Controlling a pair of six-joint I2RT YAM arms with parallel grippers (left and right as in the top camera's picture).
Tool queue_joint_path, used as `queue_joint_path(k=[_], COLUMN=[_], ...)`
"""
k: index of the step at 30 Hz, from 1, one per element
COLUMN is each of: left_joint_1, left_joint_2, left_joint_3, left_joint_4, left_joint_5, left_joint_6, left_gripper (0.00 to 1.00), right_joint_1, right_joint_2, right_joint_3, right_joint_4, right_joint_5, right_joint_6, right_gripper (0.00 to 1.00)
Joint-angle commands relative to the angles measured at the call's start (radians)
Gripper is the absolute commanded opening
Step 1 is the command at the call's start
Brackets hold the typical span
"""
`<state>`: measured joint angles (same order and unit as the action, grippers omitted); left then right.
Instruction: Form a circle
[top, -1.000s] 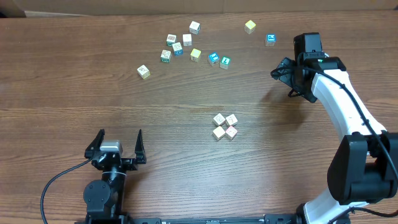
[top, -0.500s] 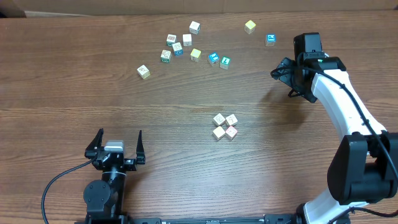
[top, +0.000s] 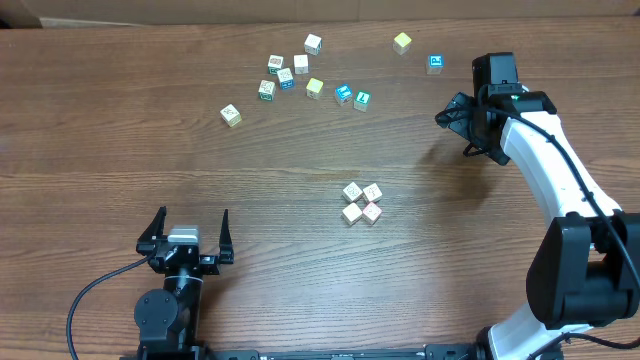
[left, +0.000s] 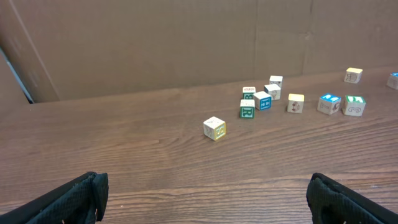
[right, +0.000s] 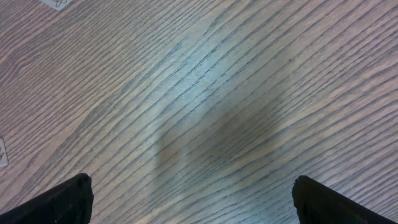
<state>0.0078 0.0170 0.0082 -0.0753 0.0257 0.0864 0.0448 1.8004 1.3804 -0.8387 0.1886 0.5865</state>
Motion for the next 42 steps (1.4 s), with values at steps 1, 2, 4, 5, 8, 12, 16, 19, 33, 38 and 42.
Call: queue_joint_path(k=[1,2,4,5,8,12,16,19,33,38,42], left_joint_1=[-0.003,-0.003,-0.003,-0.003,-0.003,-0.003,-0.003,-0.003,-0.003,-0.003,-0.003], left_joint_2=[-0.013,-0.013,-0.013,-0.013,-0.013,-0.013,-0.013,-0.013,-0.013,-0.013,-0.013], left_joint_3=[-0.003,-0.003,-0.003,-0.003,-0.003,-0.003,-0.003,-0.003,-0.003,-0.003,-0.003], left_joint_4=[-0.001,-0.001,-0.001,-0.001,-0.001,-0.001,-0.001,-0.001,-0.001,-0.001,-0.001], left_joint_5=[-0.003,-0.003,-0.003,-0.003,-0.003,-0.003,-0.003,-0.003,-0.003,-0.003,-0.003], left_joint_6=[0.03,0.03,0.03,0.03,0.03,0.03,0.03,0.03,0.03,0.03,0.03], left_gripper=[0.99,1.0,1.0,1.0,0.99,1.0,1.0,1.0,1.0,1.0,1.0], right_joint_1=[-0.001,-0.001,-0.001,-0.001,-0.001,-0.001,-0.001,-0.001,-0.001,-0.001,-0.001], right_joint_2=[-0.003,-0.003,-0.003,-0.003,-0.003,-0.003,-0.003,-0.003,-0.011,-0.048,-0.084], right_joint_3=[0.021,0.021,0.021,0.021,0.021,0.021,0.021,0.021,0.021,0.021,0.01], right_joint_4=[0.003,0.003,0.003,0.003,0.003,0.003,0.003,0.003,0.002,-0.073,-0.135], right_joint_5=[0.013,0.013,0.013,0.013,0.013,0.013,0.013,0.013,0.042,0.047,0.069], right_joint_6=[-0.005,-0.005,-0.005,-0.005,-0.005,-0.005,-0.005,-0.005,-0.023,-0.023,-0.024], right_gripper=[1.0,1.0,1.0,1.0,1.0,1.0,1.0,1.0,1.0,1.0,1.0])
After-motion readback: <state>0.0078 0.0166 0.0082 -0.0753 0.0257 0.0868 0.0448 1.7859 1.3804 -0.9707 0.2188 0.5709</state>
